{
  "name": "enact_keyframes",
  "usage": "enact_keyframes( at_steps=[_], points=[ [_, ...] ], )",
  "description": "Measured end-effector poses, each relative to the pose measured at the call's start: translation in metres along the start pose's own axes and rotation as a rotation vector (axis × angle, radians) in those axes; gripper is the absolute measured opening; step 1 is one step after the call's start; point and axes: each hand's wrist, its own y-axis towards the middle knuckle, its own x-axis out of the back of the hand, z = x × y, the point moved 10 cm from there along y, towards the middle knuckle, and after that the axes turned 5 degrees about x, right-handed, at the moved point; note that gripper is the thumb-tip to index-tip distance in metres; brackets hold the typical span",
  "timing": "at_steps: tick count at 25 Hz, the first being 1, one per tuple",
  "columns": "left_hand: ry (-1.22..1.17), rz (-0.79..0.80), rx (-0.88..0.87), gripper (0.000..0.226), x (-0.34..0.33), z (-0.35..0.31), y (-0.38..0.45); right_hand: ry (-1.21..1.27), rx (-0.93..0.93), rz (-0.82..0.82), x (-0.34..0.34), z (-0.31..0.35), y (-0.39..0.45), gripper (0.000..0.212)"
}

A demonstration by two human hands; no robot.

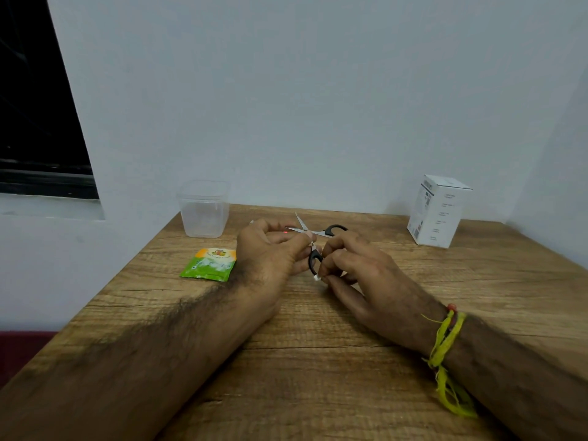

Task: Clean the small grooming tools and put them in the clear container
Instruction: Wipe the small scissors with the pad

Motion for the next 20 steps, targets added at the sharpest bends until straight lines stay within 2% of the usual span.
enact_keyframes(
  at_steps=[4,10,20],
  points=[
    [-0.004,-0.004,-0.011,0.033,0.0022,-0.0012,0.0017,-0.04,-0.012,0.012,-0.0028,0.0017,0.0025,0.007],
    [0.022,-0.004,-0.021,0.019,0.0025,-0.0012,0.0044,-0.081,-0.053,0.067,-0.0023,-0.0026,0.0004,0.008],
    [-0.002,-0.009,-0.017,0.019,0.0031,-0.0014,0.0045,-0.137,-0.099,-0.008,0.0029,-0.0052,0.0013,0.004]
  ],
)
